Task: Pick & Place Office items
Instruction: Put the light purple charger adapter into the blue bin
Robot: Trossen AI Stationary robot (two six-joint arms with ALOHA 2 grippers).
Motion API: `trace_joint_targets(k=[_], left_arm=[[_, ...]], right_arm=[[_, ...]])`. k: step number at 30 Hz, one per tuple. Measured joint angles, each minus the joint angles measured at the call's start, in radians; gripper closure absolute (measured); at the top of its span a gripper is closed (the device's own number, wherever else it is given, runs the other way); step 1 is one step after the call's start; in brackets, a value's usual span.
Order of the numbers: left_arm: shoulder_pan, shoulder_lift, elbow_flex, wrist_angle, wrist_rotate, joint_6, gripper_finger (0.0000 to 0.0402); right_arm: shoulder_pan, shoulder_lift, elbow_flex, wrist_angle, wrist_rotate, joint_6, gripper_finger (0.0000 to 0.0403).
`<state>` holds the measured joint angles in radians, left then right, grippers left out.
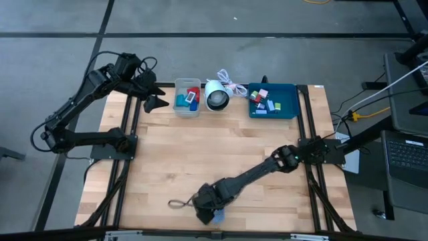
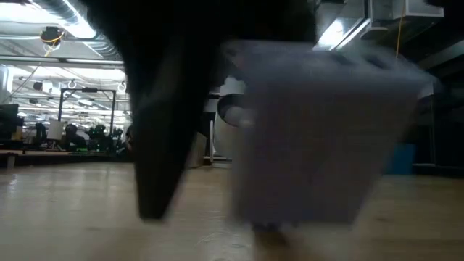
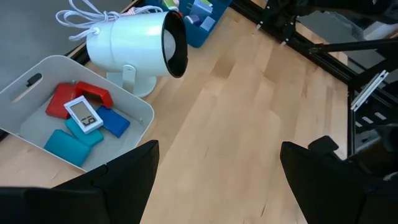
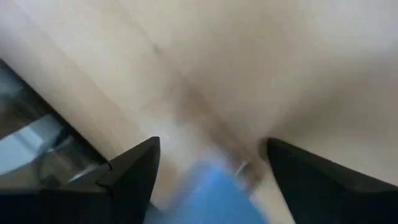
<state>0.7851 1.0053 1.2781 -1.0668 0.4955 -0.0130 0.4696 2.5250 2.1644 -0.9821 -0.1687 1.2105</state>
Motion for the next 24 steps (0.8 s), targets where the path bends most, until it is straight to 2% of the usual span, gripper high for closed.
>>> trace_joint_targets(k=[4, 10, 13, 19, 22, 24], left_arm=[[0.0, 0.013, 0.0, 0.001, -0.004, 0.013, 0.0071], [0.0, 0.037, 0.0, 0.001, -0.007, 0.028, 0.0071], [0.0, 0.046, 0.0, 0.001, -0.007, 0.038, 0.0071], [0.0, 0.056, 0.0, 0.005, -0.007, 0.048, 0.0071], [0.0, 0.056, 0.0, 0.022, -0.003, 0.052, 0.0071], [0.0, 0.056, 0.0, 0.024, -0.002, 0.053, 0.0071]], right_arm=[[-0.039, 0.001, 0.0, -0.039, 0.026, -0.006, 0.0109], [-0.111, 0.001, -0.002, -0.097, 0.029, -0.099, 0.016], [-0.144, 0.001, -0.002, -0.105, 0.025, -0.175, 0.0171], [-0.209, -0.005, -0.002, -0.21, 0.042, -0.256, 0.0156], [-0.186, -0.017, -0.003, -0.329, 0.098, -0.26, 0.014], [-0.15, -0.026, -0.003, -0.361, 0.132, -0.192, 0.0131]])
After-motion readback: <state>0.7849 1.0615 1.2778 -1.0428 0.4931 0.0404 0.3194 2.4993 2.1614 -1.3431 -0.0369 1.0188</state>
